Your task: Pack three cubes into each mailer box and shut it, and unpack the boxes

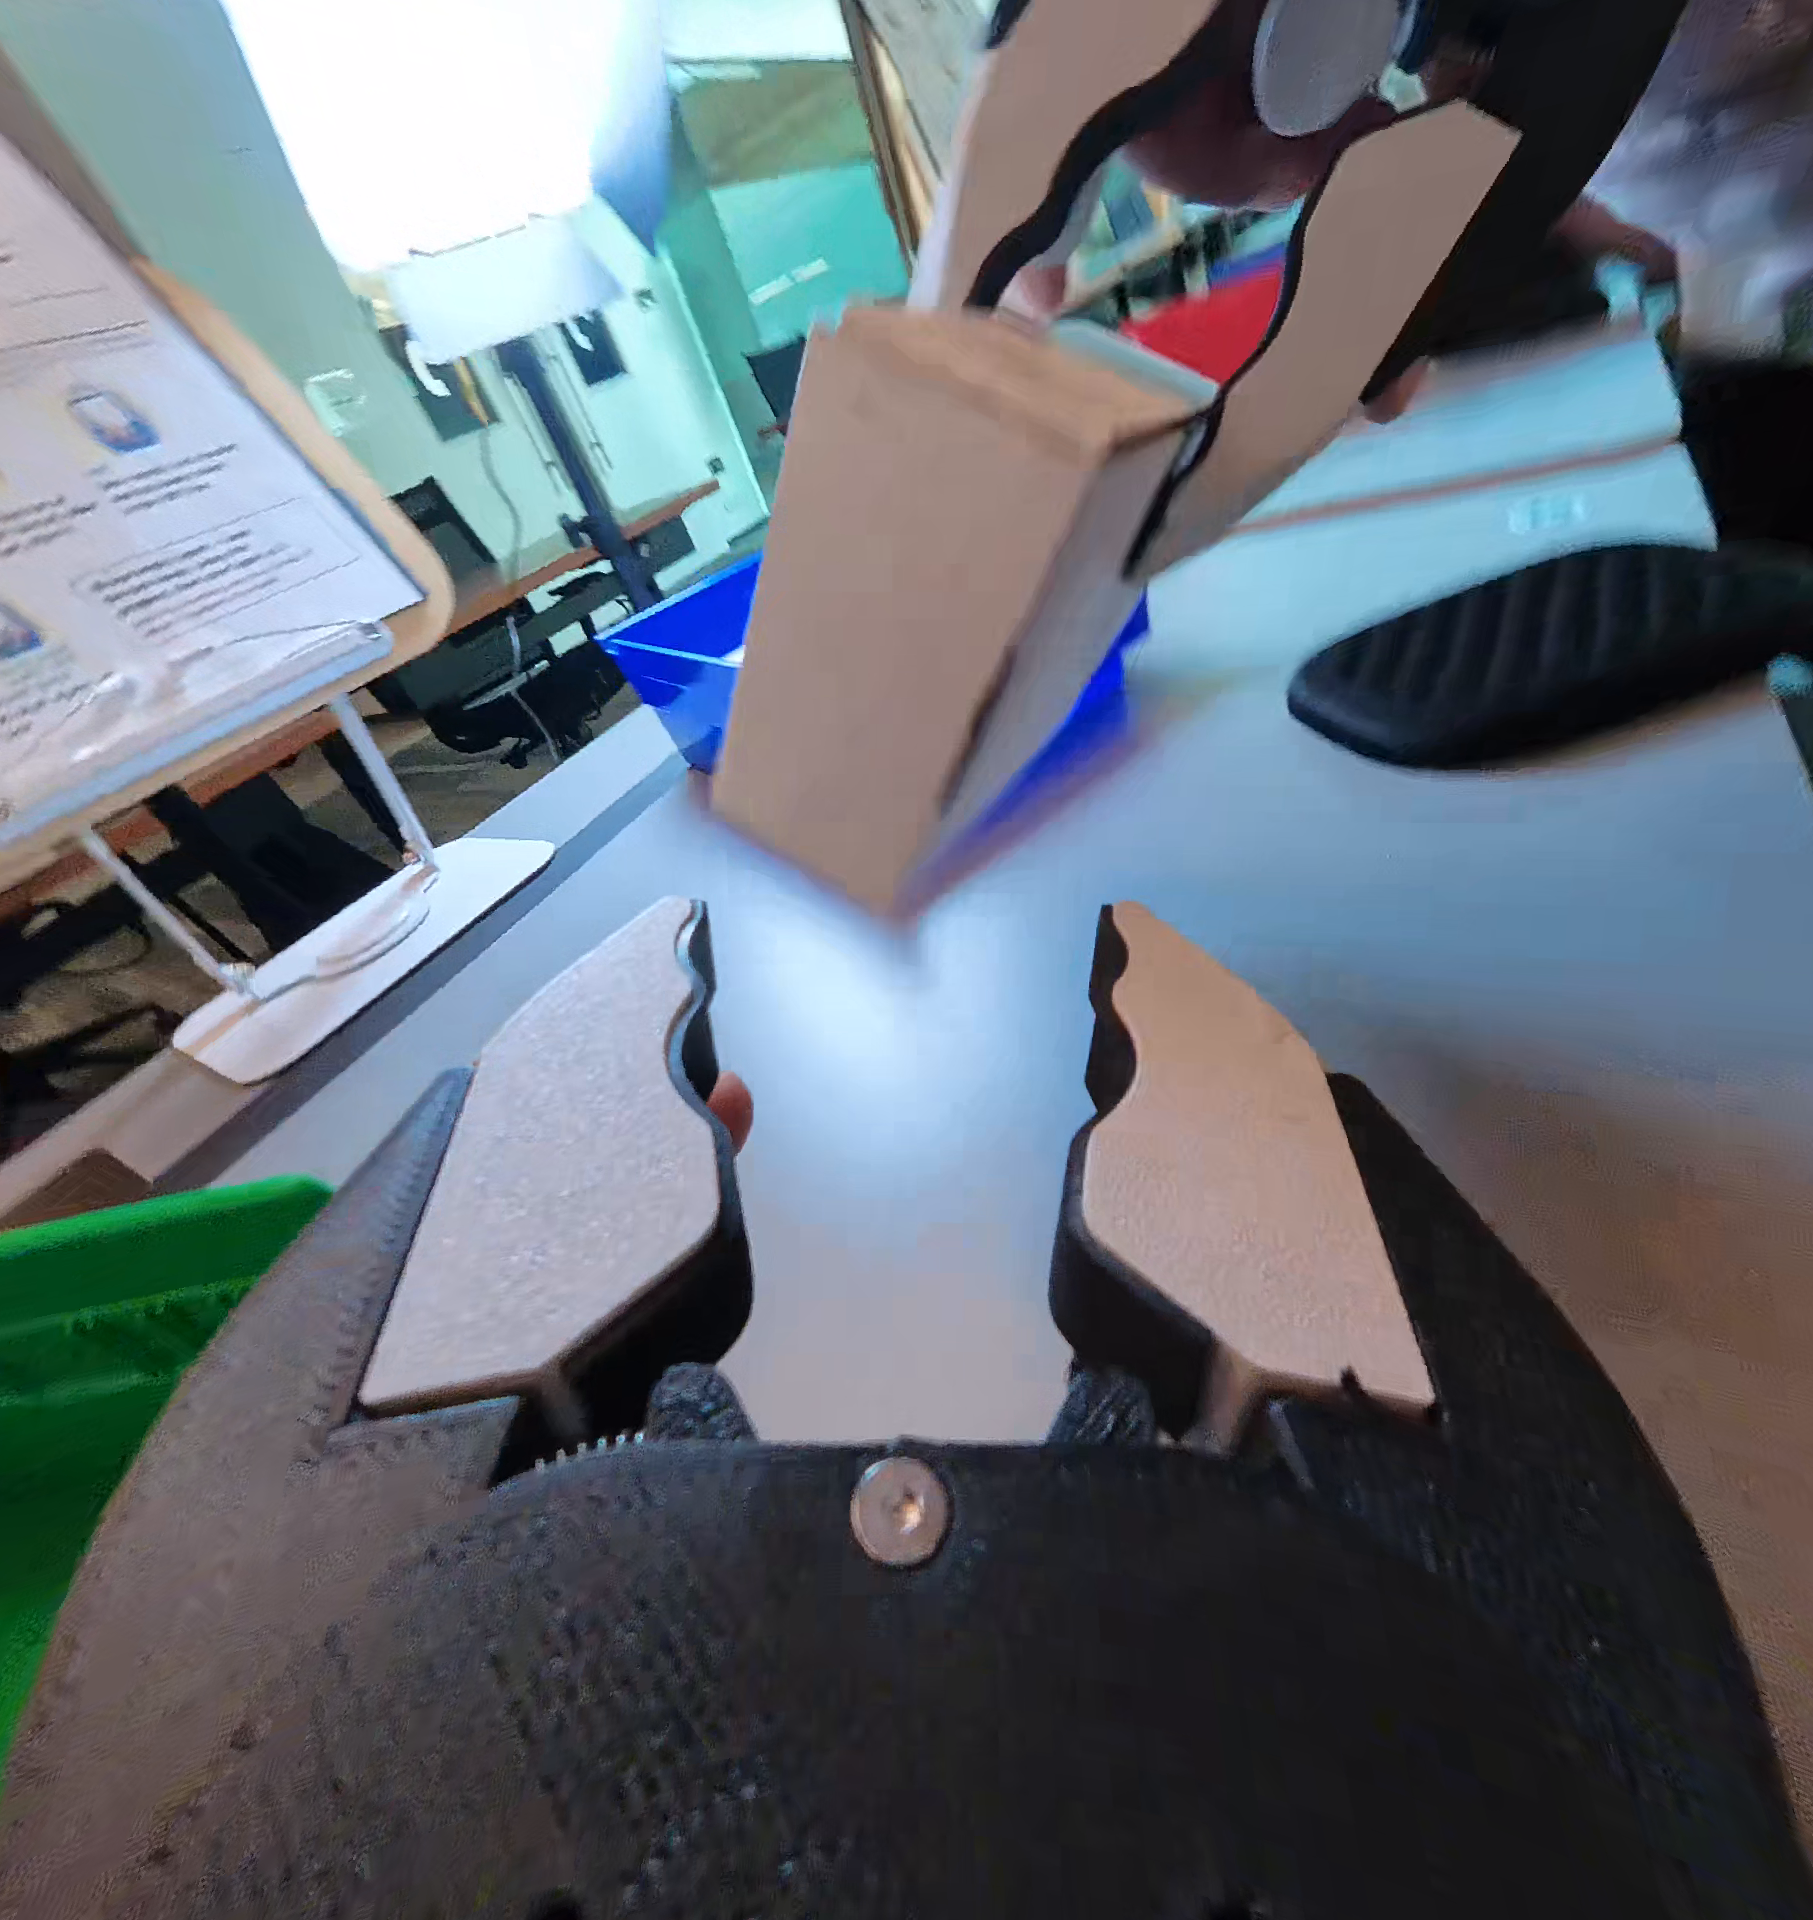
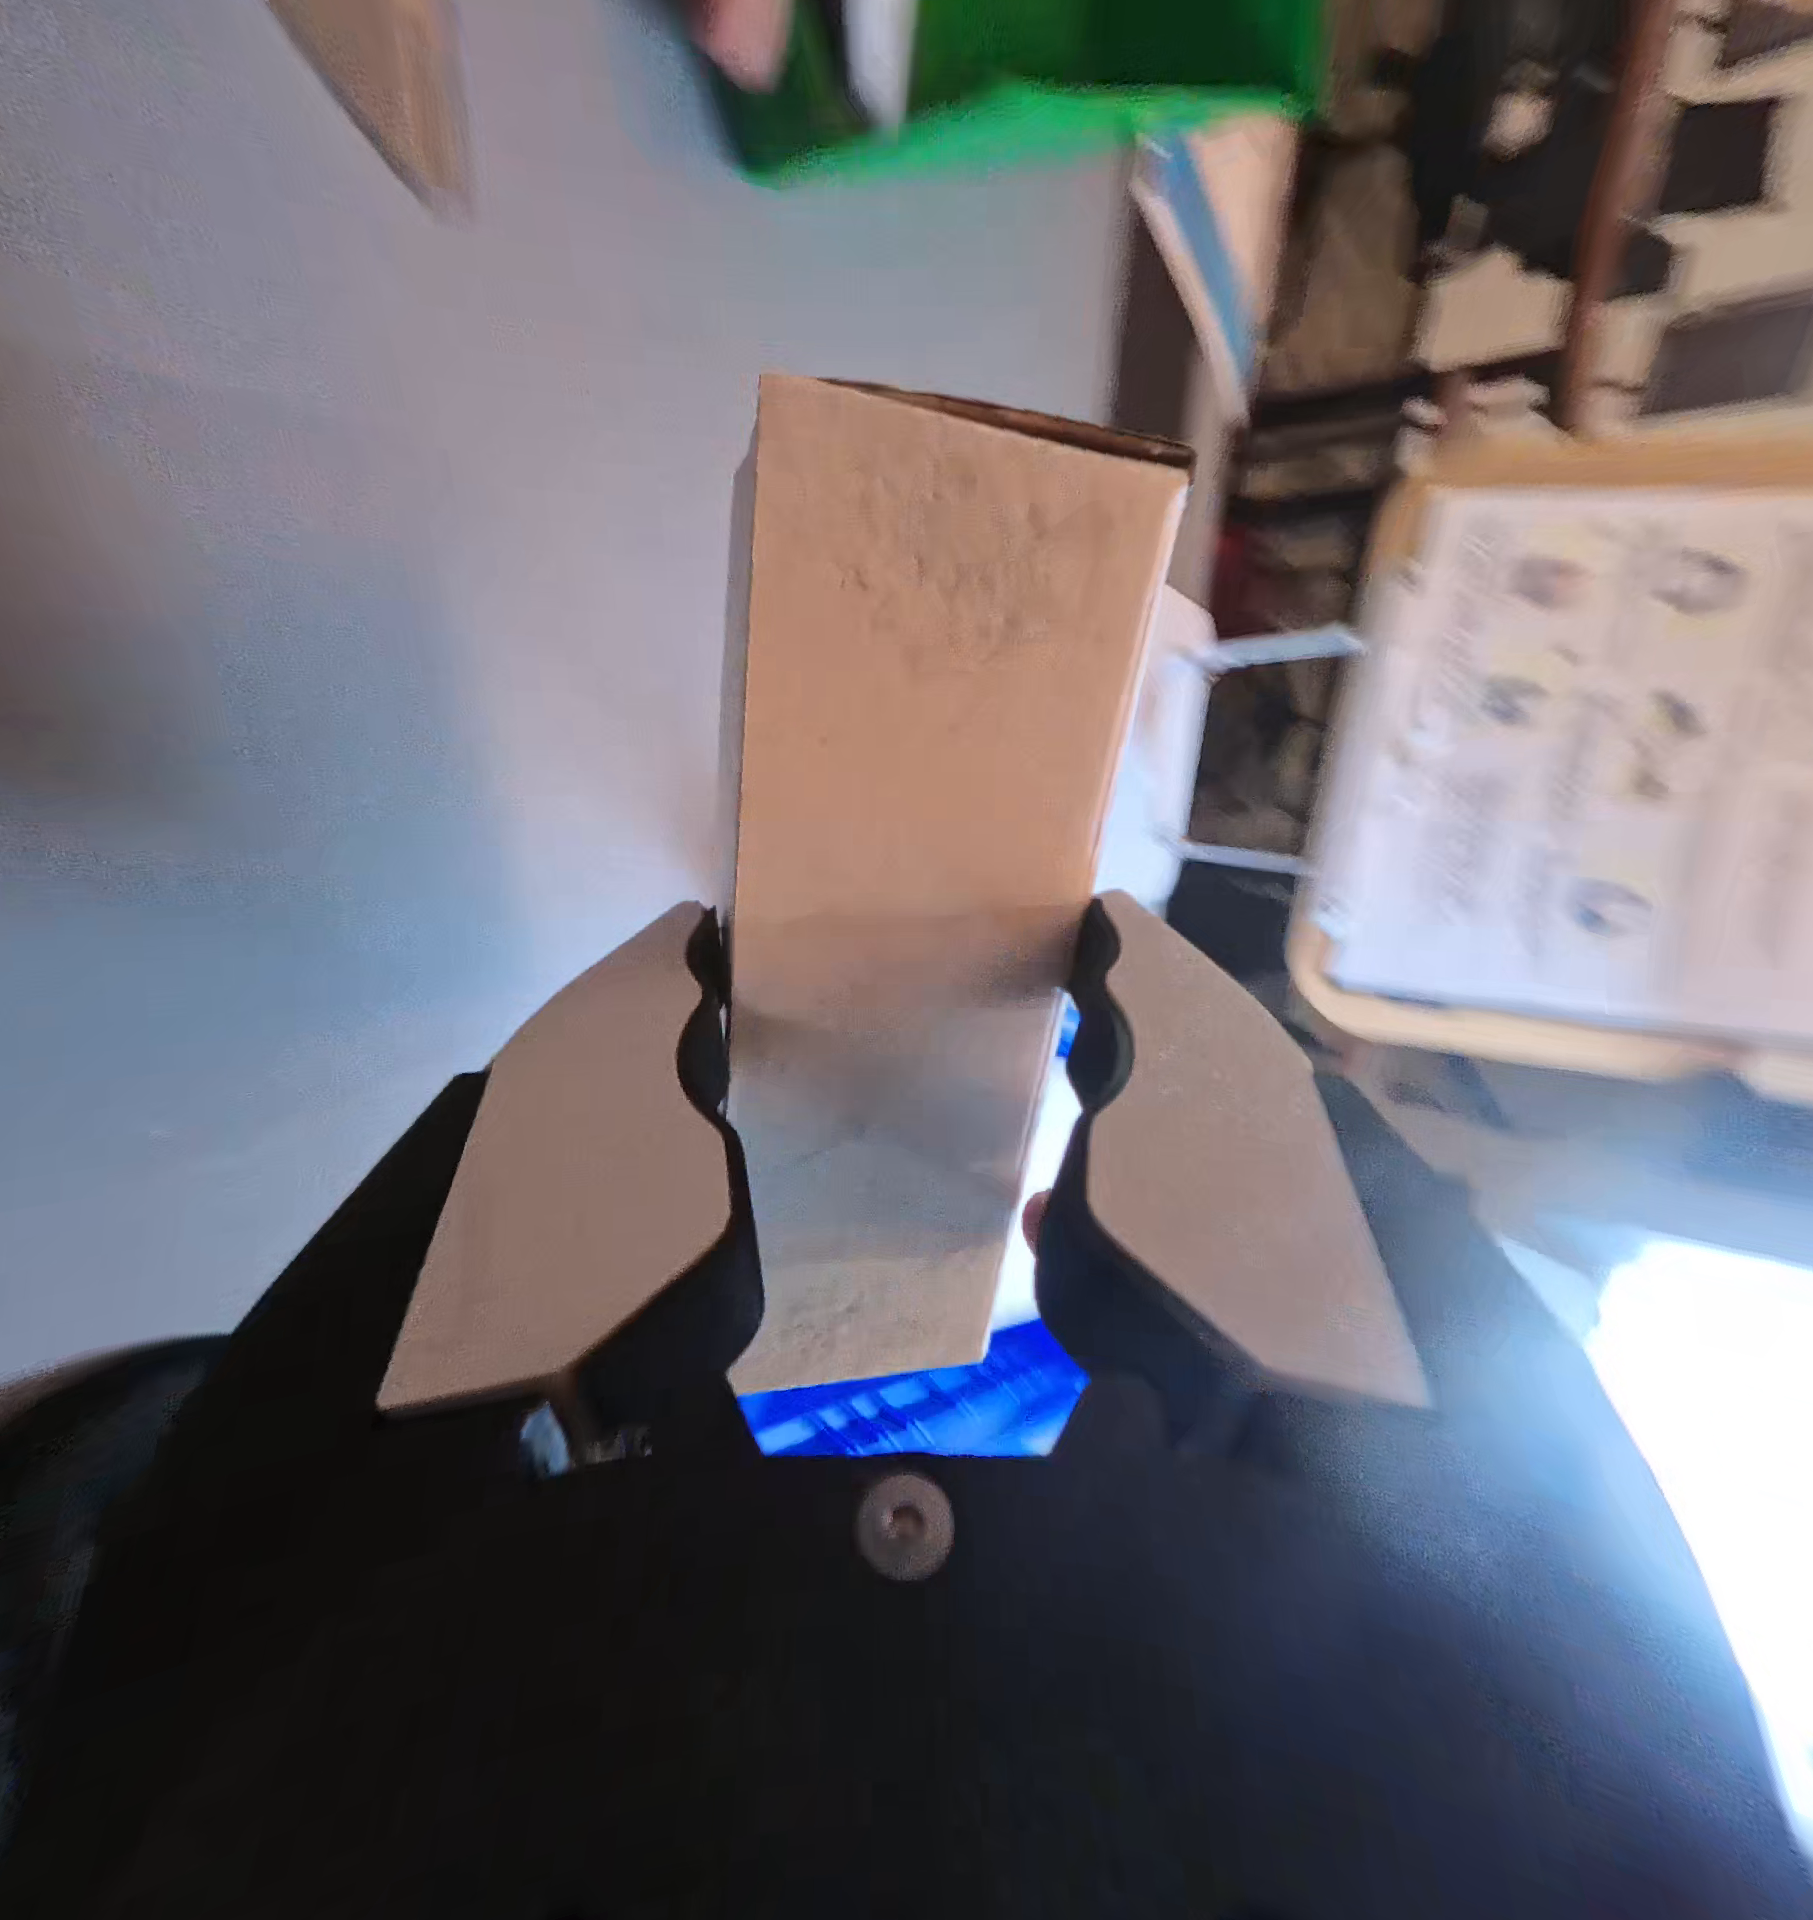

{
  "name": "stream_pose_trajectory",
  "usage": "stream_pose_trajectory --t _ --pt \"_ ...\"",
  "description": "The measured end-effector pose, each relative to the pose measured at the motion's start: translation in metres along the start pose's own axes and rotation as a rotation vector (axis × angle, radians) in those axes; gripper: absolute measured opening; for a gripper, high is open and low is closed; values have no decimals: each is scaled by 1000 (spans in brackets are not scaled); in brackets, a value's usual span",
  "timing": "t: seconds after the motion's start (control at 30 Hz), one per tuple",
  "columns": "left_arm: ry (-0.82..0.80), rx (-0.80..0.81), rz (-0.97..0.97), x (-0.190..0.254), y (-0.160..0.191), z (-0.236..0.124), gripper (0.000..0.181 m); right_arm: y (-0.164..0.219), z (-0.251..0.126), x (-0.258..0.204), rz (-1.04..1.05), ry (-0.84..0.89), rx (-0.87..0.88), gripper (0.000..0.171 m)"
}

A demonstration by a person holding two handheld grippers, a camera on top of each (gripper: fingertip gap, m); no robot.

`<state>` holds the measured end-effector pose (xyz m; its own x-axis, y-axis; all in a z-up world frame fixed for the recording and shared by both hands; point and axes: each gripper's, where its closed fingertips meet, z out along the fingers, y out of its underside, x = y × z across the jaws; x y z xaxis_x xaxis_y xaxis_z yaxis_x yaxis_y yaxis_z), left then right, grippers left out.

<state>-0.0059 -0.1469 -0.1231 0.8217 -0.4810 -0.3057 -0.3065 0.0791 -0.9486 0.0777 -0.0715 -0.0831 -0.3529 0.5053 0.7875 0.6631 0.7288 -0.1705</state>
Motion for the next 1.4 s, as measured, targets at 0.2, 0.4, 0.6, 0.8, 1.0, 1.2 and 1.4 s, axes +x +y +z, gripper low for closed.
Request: stream_pose_trajectory --t 0.2,0.4,0.6,0.8,1.0,1.2,1.4 --pt "-126 17 -101 -34 2 -9 68 122 -10 135 83 461 -251 64" --pt "-144 -63 -111 -33 13 -12 61 247 90 143 -52 505 -468 65" --pt "-184 -99 -103 -42 24 -12 57 300 156 110 -84 384 -584 64" --pt "-158 -119 -131 -39 29 -9 56 298 167 105 -5 276 -568 82" --pt "-157 -134 -87 -36 28 -8 55 283 158 87 236 -11 -482 79" --pt "-209 -176 -20 -41 34 -11 53 299 172 99 261 39 -527 75" --pt "-352 -342 19 -66 56 -28 50 293 167 105 276 169 -535 83"
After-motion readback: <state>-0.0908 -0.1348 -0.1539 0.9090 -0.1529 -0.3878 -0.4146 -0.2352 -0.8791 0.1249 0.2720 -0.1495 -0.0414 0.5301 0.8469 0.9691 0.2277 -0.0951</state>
